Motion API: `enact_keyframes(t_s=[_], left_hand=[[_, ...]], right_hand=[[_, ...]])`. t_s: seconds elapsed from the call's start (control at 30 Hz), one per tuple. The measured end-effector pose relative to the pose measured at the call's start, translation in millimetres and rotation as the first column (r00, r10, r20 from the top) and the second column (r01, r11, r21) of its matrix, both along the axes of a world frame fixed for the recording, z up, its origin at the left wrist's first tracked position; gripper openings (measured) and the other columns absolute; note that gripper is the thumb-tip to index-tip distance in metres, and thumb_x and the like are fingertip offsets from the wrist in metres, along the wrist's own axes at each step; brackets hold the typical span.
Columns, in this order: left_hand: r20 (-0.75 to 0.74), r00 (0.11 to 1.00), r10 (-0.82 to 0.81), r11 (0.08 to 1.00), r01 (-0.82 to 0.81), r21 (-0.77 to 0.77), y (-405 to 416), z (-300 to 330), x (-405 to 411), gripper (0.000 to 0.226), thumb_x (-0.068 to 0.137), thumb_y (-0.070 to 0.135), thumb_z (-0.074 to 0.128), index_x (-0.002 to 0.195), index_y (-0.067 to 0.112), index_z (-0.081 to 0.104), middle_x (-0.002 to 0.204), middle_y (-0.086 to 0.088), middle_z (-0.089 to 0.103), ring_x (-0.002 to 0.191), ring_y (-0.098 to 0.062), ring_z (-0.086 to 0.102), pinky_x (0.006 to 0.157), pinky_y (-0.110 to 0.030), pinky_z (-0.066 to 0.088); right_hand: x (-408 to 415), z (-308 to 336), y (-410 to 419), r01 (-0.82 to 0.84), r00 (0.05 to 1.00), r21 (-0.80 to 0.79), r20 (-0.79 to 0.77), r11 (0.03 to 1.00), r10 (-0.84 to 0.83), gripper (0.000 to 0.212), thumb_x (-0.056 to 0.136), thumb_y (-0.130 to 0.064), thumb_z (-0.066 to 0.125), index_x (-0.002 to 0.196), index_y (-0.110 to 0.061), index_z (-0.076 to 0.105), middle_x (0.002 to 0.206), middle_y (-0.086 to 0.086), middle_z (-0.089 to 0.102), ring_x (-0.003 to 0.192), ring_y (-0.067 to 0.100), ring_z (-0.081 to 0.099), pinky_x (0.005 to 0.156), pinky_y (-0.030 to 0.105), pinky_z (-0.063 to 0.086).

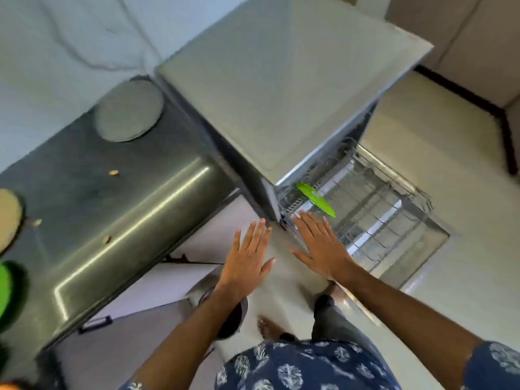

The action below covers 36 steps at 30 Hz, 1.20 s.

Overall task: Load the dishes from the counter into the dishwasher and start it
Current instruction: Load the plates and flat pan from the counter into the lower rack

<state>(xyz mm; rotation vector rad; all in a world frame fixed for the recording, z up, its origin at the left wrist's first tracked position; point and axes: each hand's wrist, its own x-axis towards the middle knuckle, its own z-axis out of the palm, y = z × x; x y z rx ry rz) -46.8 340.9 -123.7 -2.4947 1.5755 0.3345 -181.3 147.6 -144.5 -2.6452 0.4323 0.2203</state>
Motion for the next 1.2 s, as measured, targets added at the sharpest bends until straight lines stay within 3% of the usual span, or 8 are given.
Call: enact_keyframes(t_s=[0.13, 0.23, 0.33, 0.5, 0.8, 1.0, 1.1, 1.2], left_hand=[[0.026, 0.999, 0.043, 0.994, -0.04, -0.106, 70.2, 34.4, 24.8, 0.069, 0.098, 0.045, 0.042, 0.155, 0.01, 0.03, 0.164, -0.013, 0.021, 0.151, -0.03, 0.024, 0.116, -0.058, 0.028], [0.059, 0.992, 0.11, 0.976, -0.096, -0.194, 110.0, 54.3, 49.1, 0.068, 0.095, 0.042, 0.048, 0.155, 0.011, 0.032, 0.165, -0.011, 0.022, 0.152, -0.028, 0.021, 0.118, -0.058, 0.024], [0.095, 0.965, 0.243, 0.944, -0.212, -0.252, 137.4, 72.5, 86.5, 0.067, 0.093, 0.04, 0.049, 0.153, 0.012, 0.036, 0.165, -0.009, 0.022, 0.153, -0.026, 0.019, 0.119, -0.056, 0.022], [0.106, 0.887, 0.449, 0.874, -0.412, -0.256, 157.6, 86.0, 159.5, 0.065, 0.099, 0.045, 0.036, 0.153, 0.01, 0.03, 0.165, -0.013, 0.02, 0.153, -0.028, 0.016, 0.12, -0.056, 0.022], [0.0, 0.806, 0.592, 0.787, -0.578, -0.216, 131.2, 49.6, 237.4, 0.071, 0.1, 0.053, 0.019, 0.158, 0.012, 0.022, 0.167, -0.007, 0.012, 0.154, -0.024, 0.009, 0.122, -0.055, 0.018], [-0.046, 0.797, 0.603, 0.755, -0.588, -0.291, 125.8, 35.6, 241.4, 0.067, 0.104, 0.052, 0.021, 0.16, 0.019, 0.01, 0.168, 0.001, 0.002, 0.154, -0.015, -0.006, 0.125, -0.049, 0.005], [-0.031, 0.794, 0.607, 0.759, -0.591, -0.272, 125.7, 35.9, 242.5, 0.066, 0.104, 0.052, 0.022, 0.16, 0.02, 0.009, 0.168, 0.002, 0.0, 0.154, -0.014, -0.007, 0.125, -0.049, 0.006], [-0.036, 0.791, 0.61, 0.756, -0.595, -0.272, 125.5, 35.1, 243.1, 0.066, 0.104, 0.052, 0.024, 0.16, 0.021, 0.009, 0.168, 0.002, 0.001, 0.154, -0.014, -0.006, 0.125, -0.05, 0.007]], right_hand=[[36.1, 27.6, 53.7, -0.06, 0.994, -0.034, 0.093, 0.998, 0.063, 0.086, 0.093, -0.072, 0.011, 0.158, -0.016, 0.016, 0.165, 0.007, 0.014, 0.152, 0.024, 0.011, 0.122, 0.045, 0.001], [70.5, 44.5, 76.1, -0.139, 0.977, -0.054, 0.158, 0.989, 0.146, 0.078, 0.096, -0.066, 0.025, 0.156, -0.016, 0.022, 0.163, 0.006, 0.021, 0.15, 0.024, 0.019, 0.121, 0.053, 0.018], [119.1, 71.3, 85.1, -0.213, 0.946, -0.097, 0.226, 0.972, 0.23, 0.074, 0.095, -0.058, 0.036, 0.155, -0.016, 0.026, 0.163, 0.004, 0.023, 0.15, 0.023, 0.02, 0.121, 0.052, 0.018], [215.5, 105.3, 77.2, -0.292, 0.911, -0.161, 0.254, 0.943, 0.326, 0.07, 0.098, -0.049, 0.041, 0.156, -0.016, 0.021, 0.163, 0.007, 0.019, 0.152, 0.024, 0.014, 0.123, 0.051, 0.012], [387.6, 105.6, 53.4, -0.387, 0.891, -0.203, 0.168, 0.899, 0.422, 0.067, 0.098, -0.041, 0.052, 0.153, -0.015, 0.027, 0.16, 0.01, 0.026, 0.144, 0.03, 0.029, 0.116, 0.046, 0.032], [476.2, 90.8, 36.9, -0.317, 0.91, -0.279, 0.181, 0.907, 0.374, 0.063, 0.098, -0.047, 0.05, 0.154, -0.035, 0.023, 0.147, 0.016, 0.034, 0.126, 0.037, 0.043, 0.098, 0.055, 0.045], [500.5, 89.5, 30.0, -0.21, 0.934, -0.294, 0.223, 0.933, 0.28, 0.053, 0.096, -0.055, 0.047, 0.146, -0.036, 0.041, 0.133, 0.011, 0.041, 0.114, 0.032, 0.046, 0.092, 0.049, 0.045], [504.7, 86.2, 28.4, -0.07, 0.955, -0.102, 0.281, 0.992, 0.096, 0.036, 0.094, -0.054, 0.052, 0.119, -0.028, 0.062, 0.131, 0.008, 0.041, 0.118, 0.029, 0.043, 0.098, 0.048, 0.04]])
